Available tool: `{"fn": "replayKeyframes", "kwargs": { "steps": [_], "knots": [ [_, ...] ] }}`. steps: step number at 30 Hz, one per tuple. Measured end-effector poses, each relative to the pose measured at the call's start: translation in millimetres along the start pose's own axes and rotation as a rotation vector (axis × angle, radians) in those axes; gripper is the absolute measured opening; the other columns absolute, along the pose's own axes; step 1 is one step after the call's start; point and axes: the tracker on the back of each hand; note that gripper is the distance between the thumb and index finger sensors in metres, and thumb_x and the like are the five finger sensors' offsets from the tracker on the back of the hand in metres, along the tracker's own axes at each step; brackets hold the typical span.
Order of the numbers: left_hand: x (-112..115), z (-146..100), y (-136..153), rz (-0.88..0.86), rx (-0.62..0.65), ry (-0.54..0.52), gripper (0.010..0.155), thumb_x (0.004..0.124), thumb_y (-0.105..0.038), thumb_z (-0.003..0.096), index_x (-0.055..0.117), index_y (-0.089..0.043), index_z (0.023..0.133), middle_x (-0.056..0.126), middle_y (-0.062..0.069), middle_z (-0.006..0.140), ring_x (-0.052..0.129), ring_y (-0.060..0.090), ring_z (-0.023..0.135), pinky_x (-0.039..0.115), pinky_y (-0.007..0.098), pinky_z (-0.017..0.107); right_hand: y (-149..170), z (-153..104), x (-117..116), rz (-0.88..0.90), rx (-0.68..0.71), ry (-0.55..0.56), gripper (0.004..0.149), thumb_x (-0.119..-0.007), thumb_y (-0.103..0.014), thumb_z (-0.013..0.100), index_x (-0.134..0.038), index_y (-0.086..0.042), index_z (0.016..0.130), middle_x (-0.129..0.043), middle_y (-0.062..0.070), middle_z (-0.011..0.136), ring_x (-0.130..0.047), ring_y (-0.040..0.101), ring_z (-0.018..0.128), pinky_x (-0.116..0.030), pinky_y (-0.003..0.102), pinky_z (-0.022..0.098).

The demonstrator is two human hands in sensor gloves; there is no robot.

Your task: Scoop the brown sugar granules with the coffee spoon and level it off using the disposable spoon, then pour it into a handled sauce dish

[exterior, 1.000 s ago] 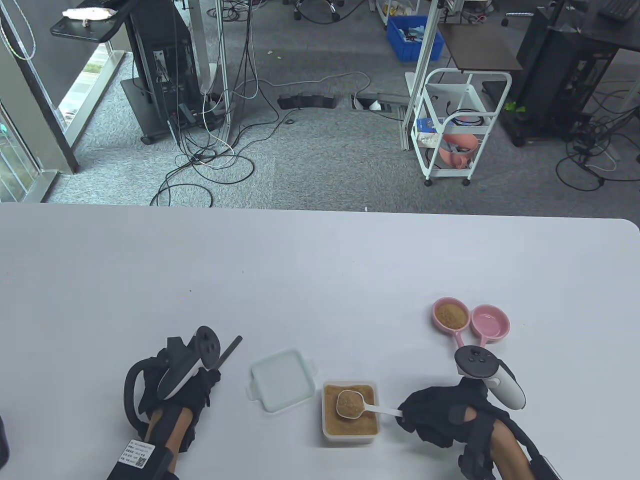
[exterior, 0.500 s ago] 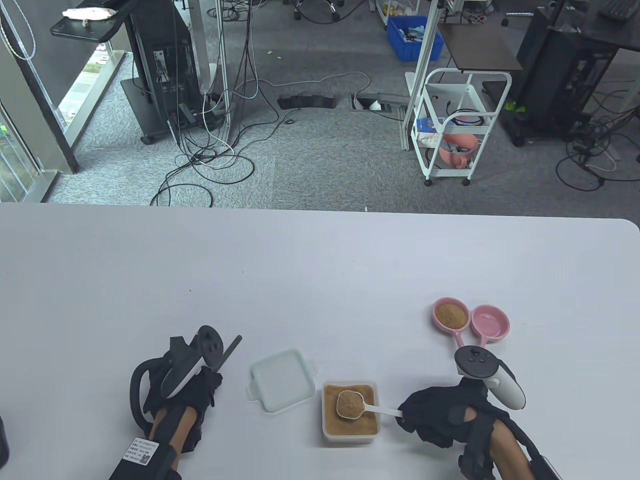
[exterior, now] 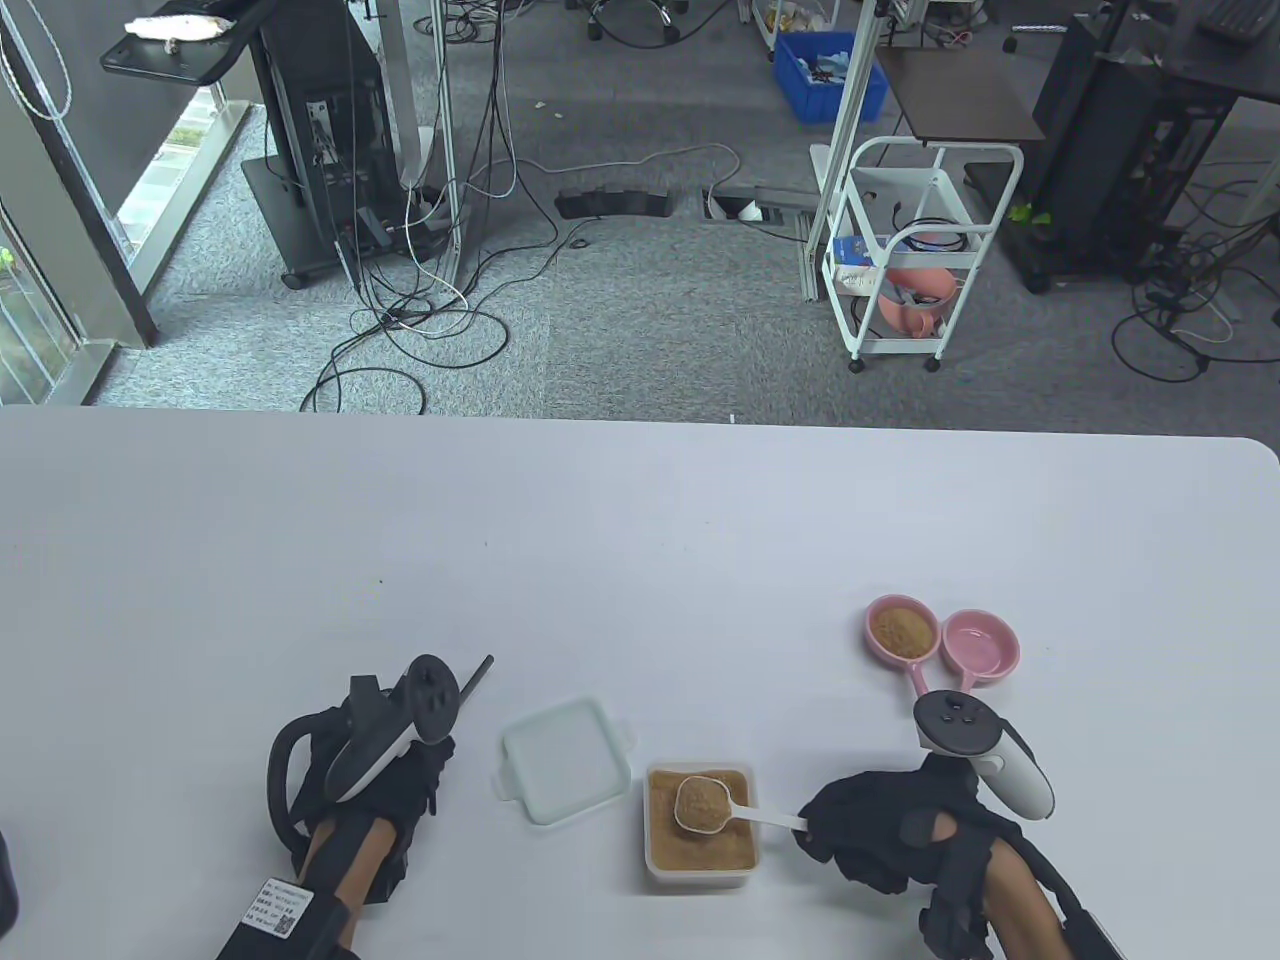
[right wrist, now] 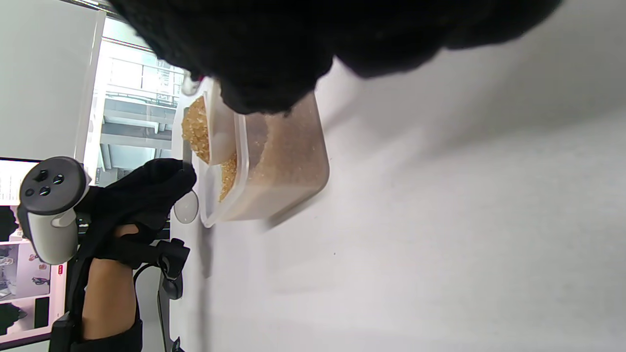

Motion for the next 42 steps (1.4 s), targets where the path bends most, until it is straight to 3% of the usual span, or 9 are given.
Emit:
{"fn": "replayKeyframes", "kwargs": {
  "steps": [9, 14, 19, 29, 42],
  "knots": [
    [-27.4, -48.9, -55.5, -0.094, 0.311, -0.15, 0.041, 0.085, -0.057, 0.0402, 0.089, -0.04, 0.077, 0.092, -0.016, 0.078, 0.096, 0.015, 0.078, 0.07, 0.047, 0.075, -0.3, -0.7, 0.3, 0.014, 0.004, -0.001, 0.043, -0.078, -0.038, 0.049, -0.092, -0.01, 0.079, -0.098, -0.002, 0.037, -0.093, 0.021, 0.013, -0.08, 0.048, 0.032],
    [-25.3, -84.7, -100.2, -0.054, 0.524, -0.189, 0.041, 0.086, -0.057, 0.0393, 0.089, -0.04, 0.076, 0.092, -0.017, 0.077, 0.096, 0.015, 0.078, 0.07, 0.047, 0.075, -0.5, -0.9, 0.0, 0.032, 0.01, -0.007, 0.043, -0.078, -0.038, 0.049, -0.091, -0.01, 0.079, -0.099, -0.002, 0.037, -0.093, 0.021, 0.013, -0.08, 0.048, 0.032],
    [-15.6, -107.8, -127.8, -0.006, 0.659, -0.183, 0.041, 0.086, -0.057, 0.0391, 0.089, -0.04, 0.076, 0.092, -0.017, 0.077, 0.096, 0.014, 0.078, 0.07, 0.047, 0.075, -0.6, -0.8, -0.4, 0.037, 0.01, -0.015, 0.043, -0.078, -0.038, 0.049, -0.091, -0.01, 0.079, -0.099, -0.002, 0.037, -0.093, 0.02, 0.012, -0.08, 0.048, 0.032],
    [-3.3, -115.1, -141.5, 0.077, 0.711, -0.149, 0.04, 0.087, -0.057, 0.039, 0.09, -0.04, 0.076, 0.092, -0.017, 0.076, 0.096, 0.014, 0.078, 0.07, 0.047, 0.075, -1.1, -0.5, -1.6, 0.049, 0.015, -0.033, 0.043, -0.078, -0.038, 0.049, -0.091, -0.01, 0.079, -0.099, -0.002, 0.037, -0.094, 0.02, 0.012, -0.081, 0.048, 0.031],
    [-4.6, -115.5, -141.9, 0.1, 0.703, -0.142, 0.04, 0.086, -0.057, 0.0392, 0.09, -0.04, 0.076, 0.092, -0.017, 0.076, 0.096, 0.014, 0.078, 0.07, 0.047, 0.075, -1.6, 0.2, -2.8, 0.051, 0.021, -0.051, 0.043, -0.078, -0.038, 0.05, -0.091, -0.009, 0.079, -0.099, -0.002, 0.037, -0.094, 0.02, 0.012, -0.081, 0.048, 0.032]
  ]
}}
Point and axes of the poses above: the tracker on the back of each hand, its own y axis roughly to the little-finger side, its own z axis roughly from the wrist to the fingertips, x = y × z
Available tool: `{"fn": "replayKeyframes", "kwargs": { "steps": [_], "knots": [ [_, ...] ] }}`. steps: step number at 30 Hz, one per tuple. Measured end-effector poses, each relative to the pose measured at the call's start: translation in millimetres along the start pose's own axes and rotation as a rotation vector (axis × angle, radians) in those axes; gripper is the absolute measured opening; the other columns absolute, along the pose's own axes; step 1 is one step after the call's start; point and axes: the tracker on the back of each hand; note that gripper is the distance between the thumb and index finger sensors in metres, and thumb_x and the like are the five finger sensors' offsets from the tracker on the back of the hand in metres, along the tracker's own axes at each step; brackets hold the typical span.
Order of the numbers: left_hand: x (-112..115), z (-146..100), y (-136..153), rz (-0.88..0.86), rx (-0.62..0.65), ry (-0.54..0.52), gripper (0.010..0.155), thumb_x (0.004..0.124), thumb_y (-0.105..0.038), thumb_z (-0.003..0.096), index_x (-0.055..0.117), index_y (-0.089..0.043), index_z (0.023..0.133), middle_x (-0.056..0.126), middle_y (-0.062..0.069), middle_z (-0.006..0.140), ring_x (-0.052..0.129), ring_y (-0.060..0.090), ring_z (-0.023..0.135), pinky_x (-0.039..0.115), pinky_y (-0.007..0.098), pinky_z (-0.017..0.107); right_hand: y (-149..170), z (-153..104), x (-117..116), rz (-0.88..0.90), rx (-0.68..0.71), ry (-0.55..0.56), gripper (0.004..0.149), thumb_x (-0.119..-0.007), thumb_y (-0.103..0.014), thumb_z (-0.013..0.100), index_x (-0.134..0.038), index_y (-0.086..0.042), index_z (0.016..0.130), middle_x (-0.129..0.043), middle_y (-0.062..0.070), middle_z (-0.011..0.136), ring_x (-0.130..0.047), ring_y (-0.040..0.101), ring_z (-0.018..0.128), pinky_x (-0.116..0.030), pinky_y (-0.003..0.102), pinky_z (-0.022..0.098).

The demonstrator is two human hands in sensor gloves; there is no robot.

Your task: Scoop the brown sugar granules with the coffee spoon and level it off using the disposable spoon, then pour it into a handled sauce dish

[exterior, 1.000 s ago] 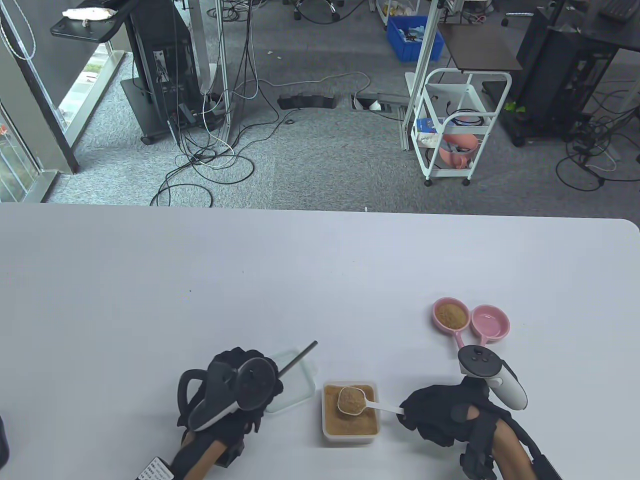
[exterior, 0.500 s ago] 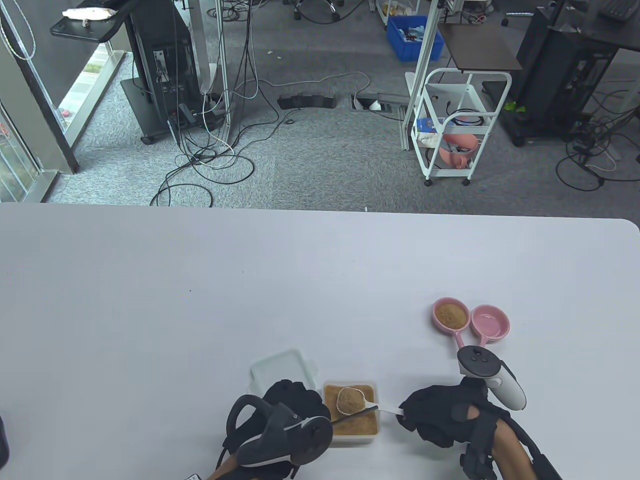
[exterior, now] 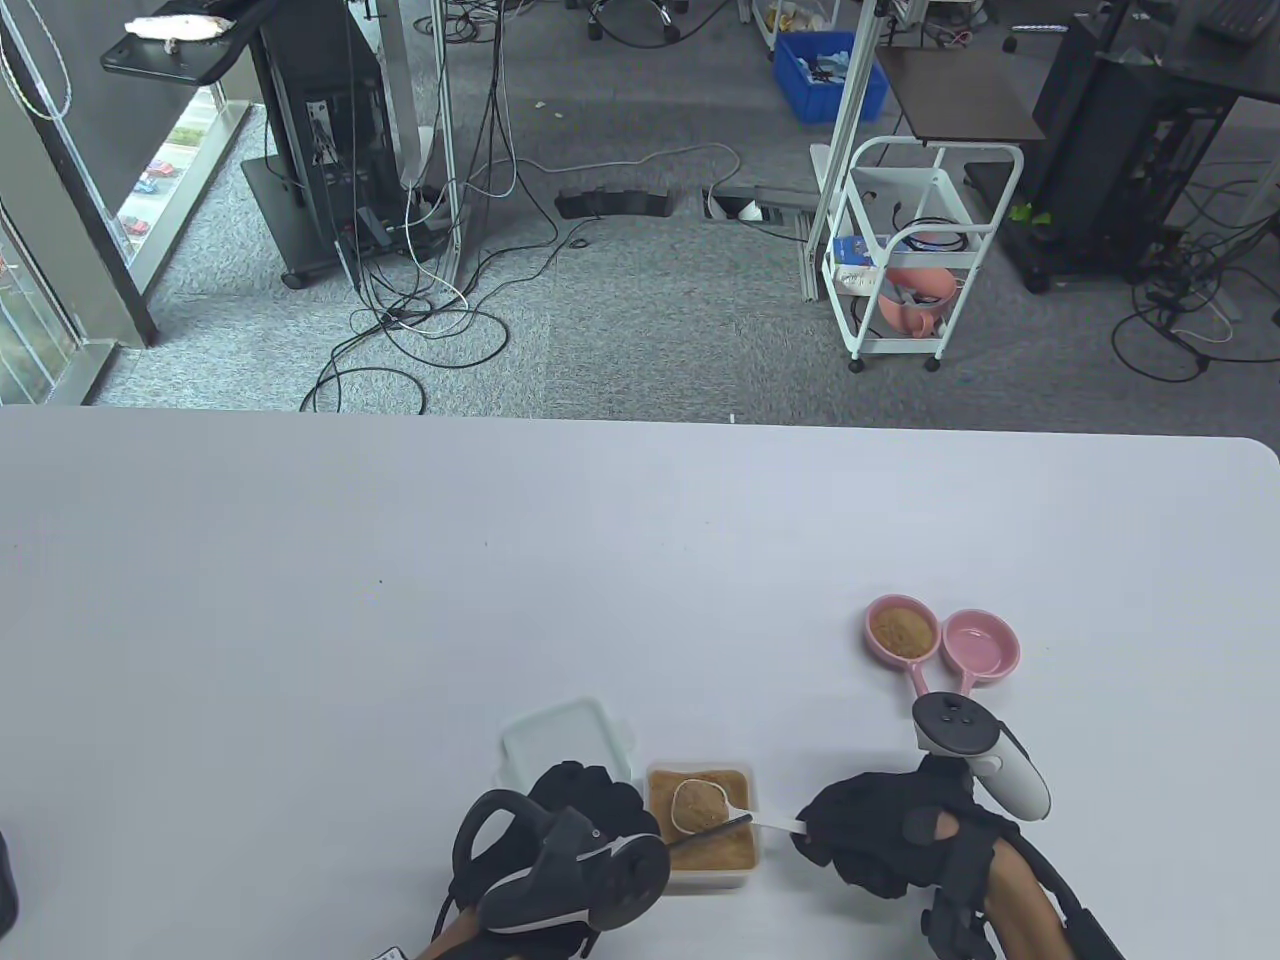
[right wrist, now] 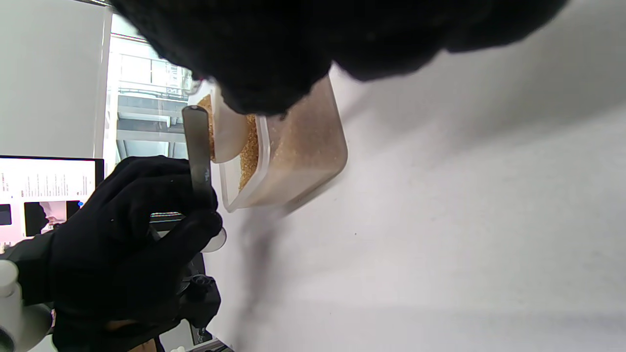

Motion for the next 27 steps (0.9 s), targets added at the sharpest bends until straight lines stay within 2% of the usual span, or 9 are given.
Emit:
{"fn": "replayKeyframes", "kwargs": {
  "steps": [27],
  "knots": [
    [-0.2, 3.1, 8.0, 0.01, -0.036, 0.026, 0.04, 0.086, -0.057, 0.0395, 0.09, -0.04, 0.076, 0.093, -0.017, 0.077, 0.096, 0.014, 0.079, 0.07, 0.047, 0.075, -0.1, 0.5, -1.7, -0.008, 0.002, -0.012, 0.043, -0.078, -0.038, 0.049, -0.092, -0.009, 0.079, -0.099, -0.002, 0.037, -0.094, 0.02, 0.012, -0.081, 0.048, 0.032]
  ]
}}
Point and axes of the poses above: the tracker on the back of each hand, its own y axis roughly to the little-finger side, its own z axis roughly from the wrist to the fingertips, x = y × z
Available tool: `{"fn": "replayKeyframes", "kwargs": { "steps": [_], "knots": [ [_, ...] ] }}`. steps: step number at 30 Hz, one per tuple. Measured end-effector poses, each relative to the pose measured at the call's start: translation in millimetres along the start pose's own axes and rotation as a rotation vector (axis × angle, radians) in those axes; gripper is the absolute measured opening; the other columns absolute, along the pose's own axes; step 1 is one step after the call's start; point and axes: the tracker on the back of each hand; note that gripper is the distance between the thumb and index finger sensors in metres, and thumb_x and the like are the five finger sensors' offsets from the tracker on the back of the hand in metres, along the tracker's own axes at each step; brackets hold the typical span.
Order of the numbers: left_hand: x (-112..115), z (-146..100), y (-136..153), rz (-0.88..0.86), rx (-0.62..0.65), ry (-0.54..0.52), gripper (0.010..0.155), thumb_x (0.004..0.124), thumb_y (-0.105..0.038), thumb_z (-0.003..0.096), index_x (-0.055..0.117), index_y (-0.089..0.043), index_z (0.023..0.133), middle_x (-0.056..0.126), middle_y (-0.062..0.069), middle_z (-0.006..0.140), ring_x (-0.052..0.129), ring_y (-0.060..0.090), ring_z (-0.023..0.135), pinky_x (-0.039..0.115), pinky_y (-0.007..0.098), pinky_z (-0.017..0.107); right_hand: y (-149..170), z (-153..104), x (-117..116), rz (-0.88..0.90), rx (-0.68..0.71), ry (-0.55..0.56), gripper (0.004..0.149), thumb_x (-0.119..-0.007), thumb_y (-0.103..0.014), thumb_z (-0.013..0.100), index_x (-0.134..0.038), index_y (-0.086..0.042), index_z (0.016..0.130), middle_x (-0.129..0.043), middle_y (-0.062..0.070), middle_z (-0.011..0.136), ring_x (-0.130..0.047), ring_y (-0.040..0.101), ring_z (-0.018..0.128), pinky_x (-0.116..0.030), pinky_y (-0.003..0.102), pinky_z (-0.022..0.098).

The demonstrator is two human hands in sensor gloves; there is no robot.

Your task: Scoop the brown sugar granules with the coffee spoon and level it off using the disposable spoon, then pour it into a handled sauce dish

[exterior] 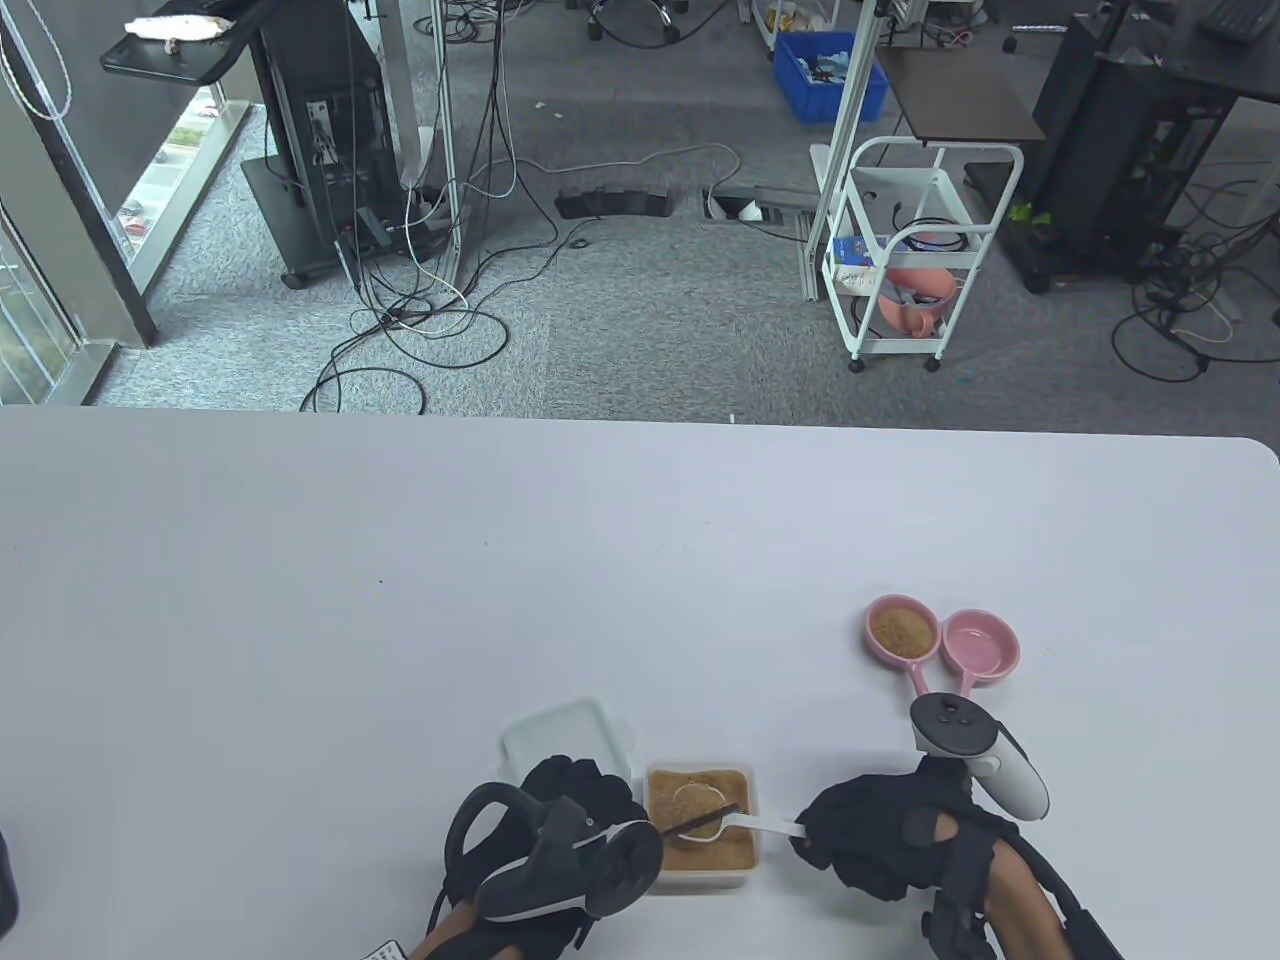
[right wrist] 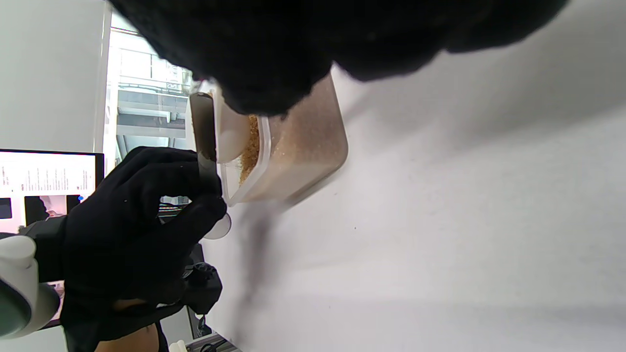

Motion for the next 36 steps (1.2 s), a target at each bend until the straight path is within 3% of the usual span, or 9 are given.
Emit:
{"fn": "replayKeyframes", "kwargs": {
  "steps": [36],
  "knots": [
    [2.9, 4.8, 17.3, 0.007, -0.071, 0.003, 0.04, 0.085, -0.057, 0.0398, 0.089, -0.04, 0.076, 0.092, -0.017, 0.077, 0.096, 0.014, 0.079, 0.07, 0.047, 0.076, -0.2, -1.1, -0.4, 0.008, 0.005, -0.014, 0.043, -0.078, -0.038, 0.049, -0.092, -0.009, 0.079, -0.099, -0.002, 0.037, -0.094, 0.02, 0.011, -0.081, 0.048, 0.031]
  ]
}}
Point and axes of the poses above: the tracker on the back of each hand, its own y axis roughly to the little-finger side, its own z axis roughly from the wrist to the fingertips, x = y × z
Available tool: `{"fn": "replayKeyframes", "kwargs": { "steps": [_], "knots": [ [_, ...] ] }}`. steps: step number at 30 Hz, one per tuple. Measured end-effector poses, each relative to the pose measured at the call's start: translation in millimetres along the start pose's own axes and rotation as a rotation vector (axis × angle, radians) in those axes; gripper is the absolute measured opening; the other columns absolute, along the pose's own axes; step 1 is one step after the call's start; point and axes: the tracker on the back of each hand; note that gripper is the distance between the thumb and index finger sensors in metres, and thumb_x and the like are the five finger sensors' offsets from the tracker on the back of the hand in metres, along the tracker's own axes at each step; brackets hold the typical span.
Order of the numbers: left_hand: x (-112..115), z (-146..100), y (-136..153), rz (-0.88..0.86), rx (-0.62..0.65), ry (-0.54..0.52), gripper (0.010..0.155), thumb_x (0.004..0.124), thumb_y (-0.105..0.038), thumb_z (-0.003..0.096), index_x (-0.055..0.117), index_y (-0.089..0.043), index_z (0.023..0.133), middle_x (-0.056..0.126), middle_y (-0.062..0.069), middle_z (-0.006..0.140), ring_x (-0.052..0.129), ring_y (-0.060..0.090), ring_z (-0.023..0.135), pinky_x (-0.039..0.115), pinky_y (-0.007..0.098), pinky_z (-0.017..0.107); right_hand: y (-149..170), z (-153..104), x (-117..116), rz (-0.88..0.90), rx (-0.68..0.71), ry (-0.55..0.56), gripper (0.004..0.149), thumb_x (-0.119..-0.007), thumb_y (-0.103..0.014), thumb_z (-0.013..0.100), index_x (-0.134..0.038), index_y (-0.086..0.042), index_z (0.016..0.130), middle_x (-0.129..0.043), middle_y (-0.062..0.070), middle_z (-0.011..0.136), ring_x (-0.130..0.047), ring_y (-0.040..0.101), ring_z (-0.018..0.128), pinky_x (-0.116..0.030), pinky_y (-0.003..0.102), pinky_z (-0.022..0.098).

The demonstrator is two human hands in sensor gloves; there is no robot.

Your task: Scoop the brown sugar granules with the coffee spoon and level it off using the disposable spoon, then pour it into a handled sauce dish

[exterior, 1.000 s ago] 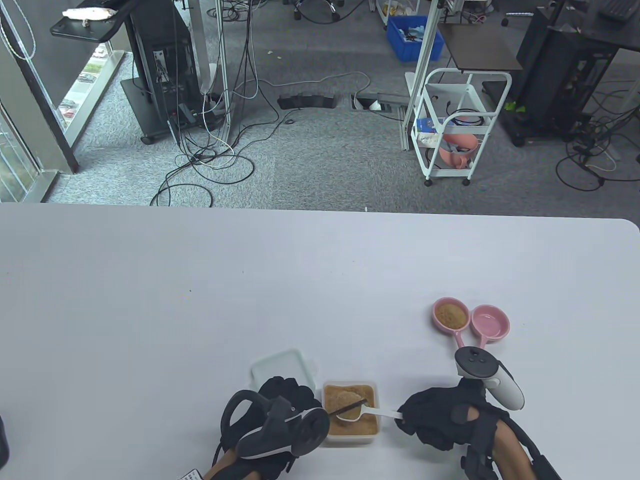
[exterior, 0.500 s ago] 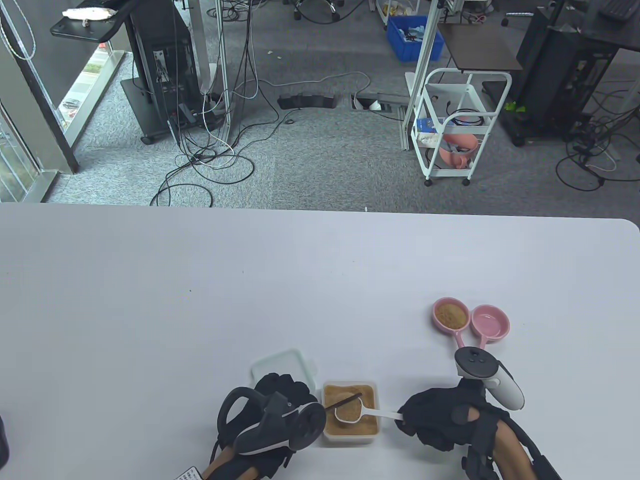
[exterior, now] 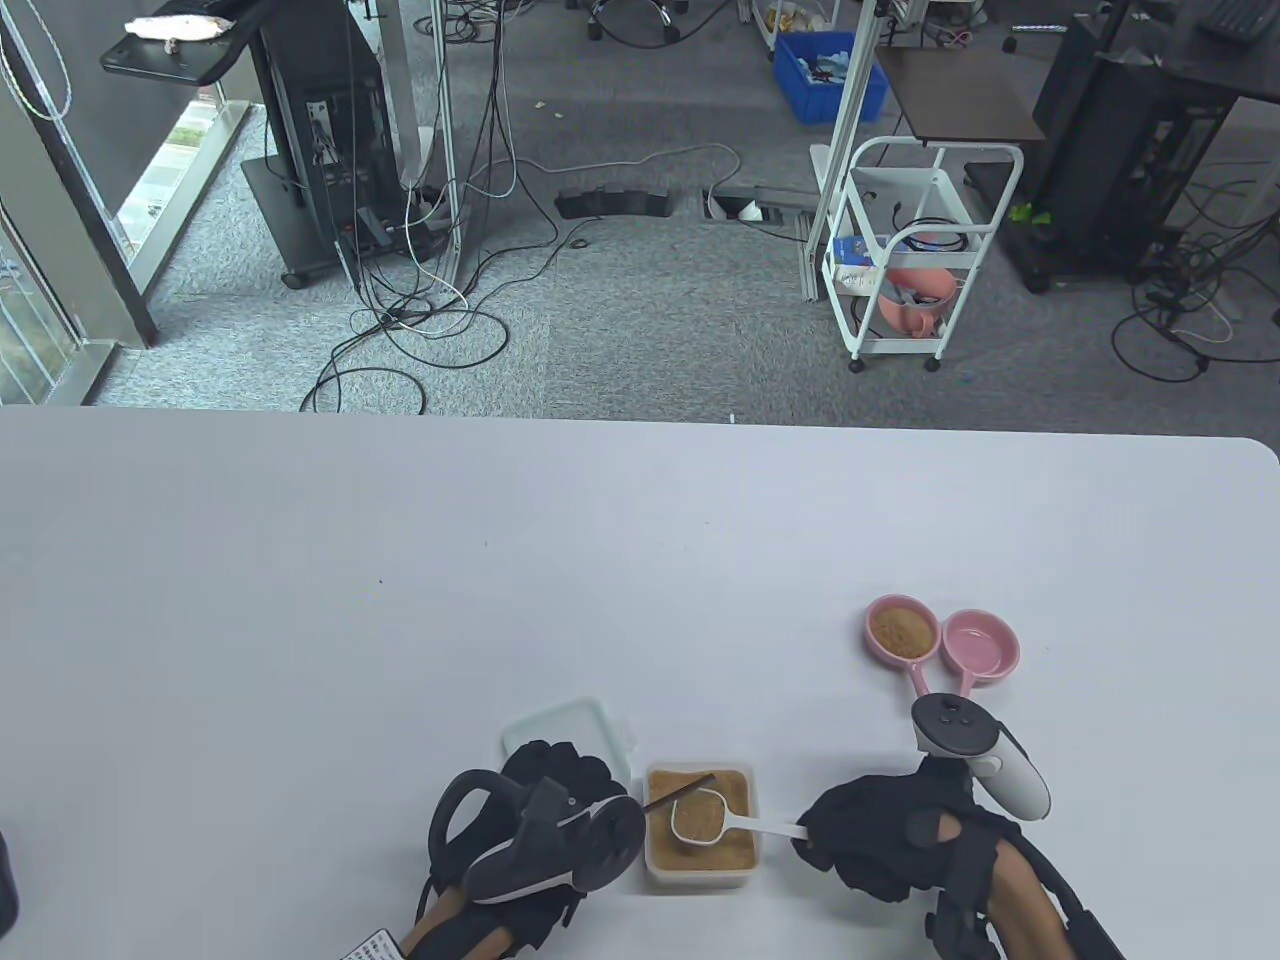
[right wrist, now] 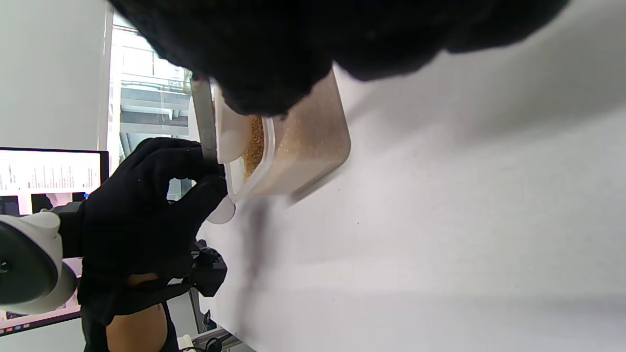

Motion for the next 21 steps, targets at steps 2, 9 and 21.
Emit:
{"fn": "replayKeyframes", "kwargs": {
  "steps": [2, 9, 21],
  "knots": [
    [0.3, 0.2, 0.8, -0.001, -0.004, 0.0, 0.04, 0.085, -0.057, 0.0398, 0.089, -0.04, 0.076, 0.092, -0.017, 0.077, 0.096, 0.014, 0.079, 0.07, 0.047, 0.076, 0.1, -0.3, 0.3, 0.0, -0.004, 0.002, 0.043, -0.078, -0.038, 0.049, -0.092, -0.009, 0.079, -0.099, -0.002, 0.037, -0.094, 0.02, 0.011, -0.081, 0.048, 0.031],
    [-3.8, 0.1, 10.9, -0.04, -0.031, -0.008, 0.04, 0.085, -0.057, 0.0398, 0.089, -0.04, 0.076, 0.092, -0.017, 0.077, 0.096, 0.014, 0.079, 0.07, 0.046, 0.075, -0.3, -1.8, 1.8, 0.01, -0.002, 0.005, 0.043, -0.078, -0.038, 0.05, -0.092, -0.009, 0.079, -0.099, -0.002, 0.037, -0.094, 0.02, 0.012, -0.081, 0.048, 0.031],
    [-3.5, 0.6, 30.4, -0.09, -0.074, 0.024, 0.04, 0.085, -0.058, 0.0402, 0.089, -0.041, 0.076, 0.092, -0.017, 0.077, 0.096, 0.014, 0.079, 0.07, 0.046, 0.075, -0.2, -3.8, 4.5, -0.002, -0.007, 0.021, 0.043, -0.078, -0.038, 0.05, -0.092, -0.009, 0.079, -0.099, -0.002, 0.037, -0.094, 0.02, 0.012, -0.081, 0.048, 0.031]
  ]
}}
Point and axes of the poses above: the tracker on the back of each hand, its own y axis roughly to the little-finger side, its own z axis roughly from the wrist to the fingertips, x = y × z
